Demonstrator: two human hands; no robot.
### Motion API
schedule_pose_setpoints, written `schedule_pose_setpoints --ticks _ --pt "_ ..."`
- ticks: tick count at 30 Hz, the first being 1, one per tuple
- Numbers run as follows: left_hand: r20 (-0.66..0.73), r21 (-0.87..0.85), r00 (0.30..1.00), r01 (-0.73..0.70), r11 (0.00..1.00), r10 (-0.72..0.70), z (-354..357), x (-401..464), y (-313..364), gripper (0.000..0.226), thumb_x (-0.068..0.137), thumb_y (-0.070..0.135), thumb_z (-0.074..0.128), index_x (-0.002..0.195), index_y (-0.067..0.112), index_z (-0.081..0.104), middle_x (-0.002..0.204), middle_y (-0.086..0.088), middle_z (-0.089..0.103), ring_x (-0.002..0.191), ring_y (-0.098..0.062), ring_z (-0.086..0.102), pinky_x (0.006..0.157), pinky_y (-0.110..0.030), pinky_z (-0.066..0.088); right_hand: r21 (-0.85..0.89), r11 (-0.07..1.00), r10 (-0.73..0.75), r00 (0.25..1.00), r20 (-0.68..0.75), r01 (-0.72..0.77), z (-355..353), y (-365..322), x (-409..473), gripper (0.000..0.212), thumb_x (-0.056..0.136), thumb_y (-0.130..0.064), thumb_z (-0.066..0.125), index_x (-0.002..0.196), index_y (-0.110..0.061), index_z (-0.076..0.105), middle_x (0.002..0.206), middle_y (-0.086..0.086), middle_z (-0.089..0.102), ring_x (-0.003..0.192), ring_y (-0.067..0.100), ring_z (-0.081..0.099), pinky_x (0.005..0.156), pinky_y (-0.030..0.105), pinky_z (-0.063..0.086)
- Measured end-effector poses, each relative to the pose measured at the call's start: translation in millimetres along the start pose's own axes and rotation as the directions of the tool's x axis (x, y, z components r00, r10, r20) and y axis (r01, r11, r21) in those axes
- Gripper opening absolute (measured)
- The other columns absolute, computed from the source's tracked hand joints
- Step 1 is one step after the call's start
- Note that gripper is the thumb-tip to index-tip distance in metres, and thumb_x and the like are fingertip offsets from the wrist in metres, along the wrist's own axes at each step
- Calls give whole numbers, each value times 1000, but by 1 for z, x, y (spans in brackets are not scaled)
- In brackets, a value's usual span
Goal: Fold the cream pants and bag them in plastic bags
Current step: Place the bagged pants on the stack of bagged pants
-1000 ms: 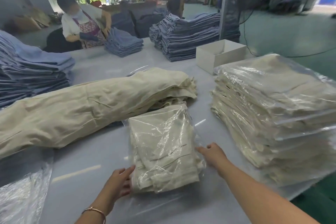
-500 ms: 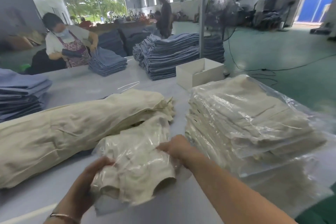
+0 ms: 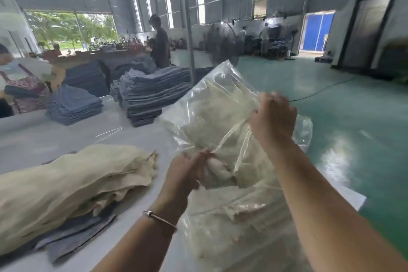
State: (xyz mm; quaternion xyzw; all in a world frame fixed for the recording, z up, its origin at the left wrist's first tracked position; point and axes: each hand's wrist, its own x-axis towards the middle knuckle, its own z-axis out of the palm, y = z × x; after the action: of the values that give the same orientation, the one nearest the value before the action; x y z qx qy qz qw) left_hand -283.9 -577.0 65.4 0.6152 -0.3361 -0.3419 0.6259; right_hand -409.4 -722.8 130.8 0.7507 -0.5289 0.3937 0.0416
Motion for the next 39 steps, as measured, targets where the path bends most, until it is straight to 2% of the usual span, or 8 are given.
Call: schedule_pose_setpoints --ticks 3,6,13,21,27,33,36,39 --pt "-25 88 985 171 981 -170 33 0 -38 26 87 29 68 73 9 60 53 -2 56 36 -10 49 35 -17 34 34 998 -63 940 334 55 38 32 -16 55 87 -22 53 140 -18 39 135 8 48 124 28 43 96 41 39" --pt "-69 135 985 165 977 -156 40 2 -55 37 85 35 71 89 1 56 46 0 55 35 -14 51 36 -22 38 -35 971 -164 764 624 238 70 51 -35 39 91 -40 44 129 -32 49 131 -1 53 121 22 47 97 41 33" --pt "-1 120 954 299 947 -301 14 0 -43 42 87 38 66 92 -2 52 69 -15 63 46 -23 60 38 -24 43 -87 924 -258 774 578 373 77 41 -47 29 94 -37 38 115 -32 57 120 -4 56 113 19 49 93 39 31" --pt "-203 282 968 200 938 -145 -109 -38 -56 18 92 19 59 109 13 57 84 -6 72 68 -20 70 50 -26 47 559 785 -540 738 405 267 27 -63 -99 33 90 -35 59 122 -30 59 119 -15 58 106 6 55 83 21 40" --pt "-722 317 681 486 815 -125 -268 -112 -110 62 87 21 63 141 21 31 129 -8 47 110 -23 53 88 -35 48 768 600 -769 428 475 225 56 -168 -209 39 88 -45 57 126 -38 49 126 -21 32 119 -5 26 89 12 32" --pt "-816 445 577 670 595 -40 -415 -175 -132 59 87 22 61 141 30 39 140 -2 38 129 -26 33 104 -33 32 720 628 -778 256 574 294 119 -279 -287 43 92 -43 50 133 -33 42 141 -10 28 134 10 20 104 23 31" --pt "-822 366 564 630 685 -80 -494 -172 -137 39 89 17 62 127 20 58 130 -1 52 119 -19 49 98 -27 40 713 605 -796 242 555 355 152 -338 -319 36 91 -40 50 127 -33 49 132 -16 43 127 8 34 100 22 33" --pt "-872 -33 421 460 887 -251 -560 -163 -148 14 91 15 63 103 10 66 105 -7 62 84 -15 57 78 -27 48 703 673 -739 245 627 230 194 -395 -352 34 92 -32 54 126 -31 52 123 -16 53 119 7 46 94 23 38"
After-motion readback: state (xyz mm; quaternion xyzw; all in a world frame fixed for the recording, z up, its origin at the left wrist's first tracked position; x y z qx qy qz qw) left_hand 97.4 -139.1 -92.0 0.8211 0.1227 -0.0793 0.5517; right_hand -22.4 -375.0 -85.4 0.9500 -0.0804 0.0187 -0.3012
